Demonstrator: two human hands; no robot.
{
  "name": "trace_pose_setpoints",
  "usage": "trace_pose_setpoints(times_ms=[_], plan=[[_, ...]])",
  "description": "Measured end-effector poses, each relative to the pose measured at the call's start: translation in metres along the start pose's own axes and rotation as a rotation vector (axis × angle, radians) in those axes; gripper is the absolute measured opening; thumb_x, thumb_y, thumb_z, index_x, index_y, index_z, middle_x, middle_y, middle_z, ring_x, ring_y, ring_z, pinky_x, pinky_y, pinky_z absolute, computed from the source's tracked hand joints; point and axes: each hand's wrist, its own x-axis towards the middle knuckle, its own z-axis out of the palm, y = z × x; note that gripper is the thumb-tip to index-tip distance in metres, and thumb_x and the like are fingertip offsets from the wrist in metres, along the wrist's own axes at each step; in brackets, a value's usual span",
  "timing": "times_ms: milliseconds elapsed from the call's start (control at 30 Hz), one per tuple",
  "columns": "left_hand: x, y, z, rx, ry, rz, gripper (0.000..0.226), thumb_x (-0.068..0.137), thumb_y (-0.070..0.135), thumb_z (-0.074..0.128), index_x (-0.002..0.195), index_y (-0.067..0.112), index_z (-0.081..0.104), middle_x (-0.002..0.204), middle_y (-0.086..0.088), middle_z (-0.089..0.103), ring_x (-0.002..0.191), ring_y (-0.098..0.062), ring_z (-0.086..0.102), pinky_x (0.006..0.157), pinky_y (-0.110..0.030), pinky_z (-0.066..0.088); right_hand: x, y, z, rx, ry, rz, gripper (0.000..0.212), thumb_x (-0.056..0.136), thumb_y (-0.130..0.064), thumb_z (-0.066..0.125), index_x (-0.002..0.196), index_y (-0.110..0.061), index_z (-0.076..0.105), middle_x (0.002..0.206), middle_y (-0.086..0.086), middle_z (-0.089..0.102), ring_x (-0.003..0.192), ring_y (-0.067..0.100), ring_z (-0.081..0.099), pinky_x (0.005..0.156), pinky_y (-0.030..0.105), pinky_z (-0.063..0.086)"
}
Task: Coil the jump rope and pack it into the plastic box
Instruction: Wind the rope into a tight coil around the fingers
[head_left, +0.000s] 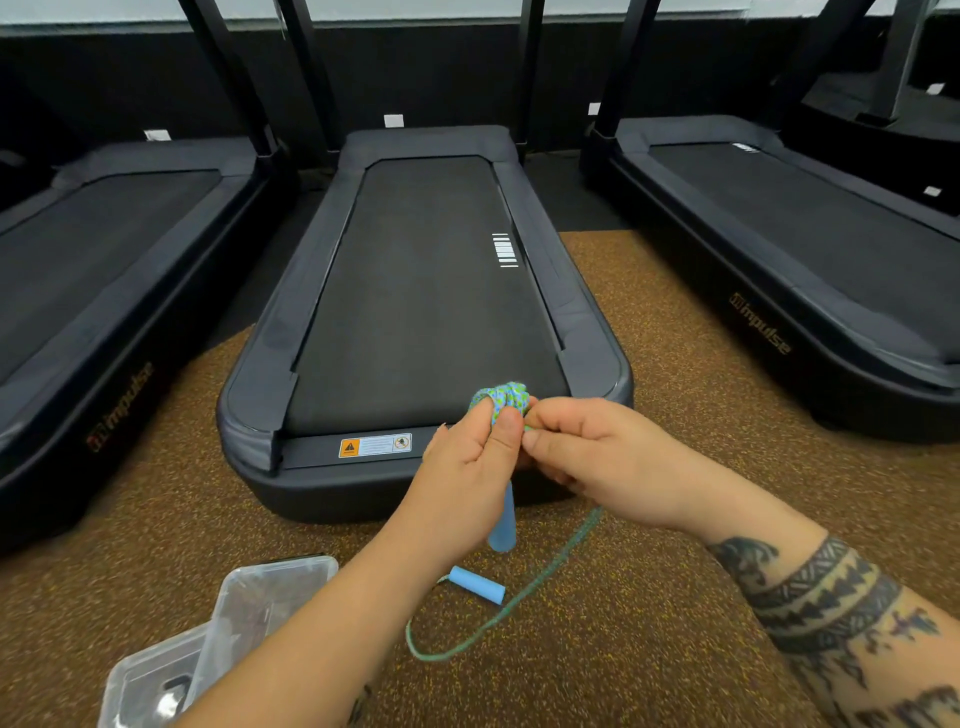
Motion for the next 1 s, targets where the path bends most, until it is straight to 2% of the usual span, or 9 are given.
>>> trace_pose_setpoints(times_ms=[100, 267, 333, 467, 700, 767, 833, 900, 1000], plan=[[-0.003, 0.001, -0.002, -0.070, -0.093, -0.003, 0.060, 0.088, 0.066, 0.034, 0.100, 0.014, 0.061, 0.089, -0.003, 0.066, 0.087, -0.025, 0.058, 0.089, -0.056, 0.044, 0.001, -0.005, -0.009, -0.014, 0.055, -0.001, 0.025, 0.099, -0.020, 0.052, 0.076, -0.011, 0.058, 0.048, -0.015, 0.056, 0.044, -0.002, 0.044, 0.047, 0.010, 0.033], [-0.003, 0.002, -0.006, -0.139, -0.138, -0.071, 0.062, 0.093, 0.068, 0.029, 0.088, 0.021, 0.068, 0.092, -0.003, 0.071, 0.100, -0.024, 0.063, 0.099, -0.042, 0.045, 0.000, -0.009, -0.013, 0.003, 0.083, -0.011, 0.028, 0.098, -0.022, 0.053, 0.081, 0.000, 0.058, 0.059, 0.000, 0.067, 0.044, 0.001, 0.043, 0.045, 0.010, 0.033], [-0.003, 0.003, -0.005, -0.118, -0.140, -0.039, 0.045, 0.097, 0.054, 0.034, 0.094, 0.022, 0.067, 0.093, -0.005, 0.070, 0.099, -0.031, 0.061, 0.098, -0.050, 0.045, -0.001, -0.012, -0.014, 0.040, 0.103, -0.016, 0.029, 0.097, -0.023, 0.055, 0.078, -0.001, 0.057, 0.053, -0.001, 0.063, 0.041, 0.000, 0.043, 0.044, 0.010, 0.033], [-0.003, 0.003, -0.002, -0.103, -0.176, -0.017, 0.043, 0.093, 0.057, 0.040, 0.097, 0.025, 0.068, 0.091, -0.009, 0.069, 0.097, -0.044, 0.057, 0.095, -0.064, 0.042, -0.002, -0.015, -0.018, -0.003, 0.140, -0.046, 0.028, 0.094, -0.032, 0.060, 0.074, -0.011, 0.059, 0.050, 0.001, 0.063, 0.041, 0.001, 0.043, 0.046, 0.013, 0.032], [-0.011, 0.010, 0.001, -0.399, -0.250, -0.072, 0.031, 0.097, 0.034, 0.042, 0.097, 0.012, 0.063, 0.069, 0.003, 0.057, 0.082, -0.020, 0.059, 0.085, -0.034, 0.049, 0.008, -0.001, -0.017, 0.000, 0.291, -0.018, 0.038, 0.078, -0.055, 0.064, 0.077, -0.017, 0.063, 0.067, 0.009, 0.069, 0.062, 0.035, 0.062, 0.070, 0.054, 0.056], [-0.012, 0.016, 0.000, -0.590, -0.255, -0.095, 0.032, 0.096, 0.032, 0.042, 0.094, 0.007, 0.061, 0.065, 0.001, 0.053, 0.077, -0.022, 0.056, 0.079, -0.026, 0.049, 0.011, 0.004, -0.017, 0.043, 0.335, 0.007, 0.032, 0.083, -0.049, 0.065, 0.076, -0.018, 0.064, 0.058, -0.003, 0.061, 0.054, 0.014, 0.053, 0.059, 0.039, 0.047], [-0.013, 0.021, -0.003, -0.750, -0.246, -0.103, 0.032, 0.094, 0.031, 0.042, 0.092, 0.006, 0.061, 0.064, -0.001, 0.052, 0.074, -0.023, 0.058, 0.074, -0.026, 0.049, 0.012, 0.010, -0.014, 0.113, 0.341, 0.054, 0.030, 0.093, -0.038, 0.061, 0.077, -0.012, 0.064, 0.055, -0.003, 0.053, 0.051, 0.012, 0.045, 0.052, 0.028, 0.034], [-0.012, 0.025, -0.008, -0.849, -0.223, -0.091, 0.030, 0.094, 0.032, 0.044, 0.092, 0.009, 0.063, 0.073, -0.006, 0.060, 0.081, -0.025, 0.061, 0.070, -0.027, 0.046, 0.011, 0.016, -0.007, 0.180, 0.252, 0.106, 0.030, 0.097, -0.035, 0.055, 0.077, -0.014, 0.063, 0.061, 0.008, 0.047, 0.053, 0.022, 0.039, 0.048, 0.029, 0.031], [-0.009, 0.028, -0.012, -0.885, -0.193, -0.068, 0.026, 0.099, 0.033, 0.043, 0.099, 0.015, 0.061, 0.119, -0.013, 0.070, 0.101, -0.024, 0.066, 0.069, -0.030, 0.041, 0.009, 0.025, 0.009, 0.197, 0.169, 0.149, 0.023, 0.098, -0.031, 0.052, 0.084, -0.020, 0.066, 0.056, 0.001, 0.041, 0.047, 0.013, 0.034, 0.044, 0.028, 0.029]])
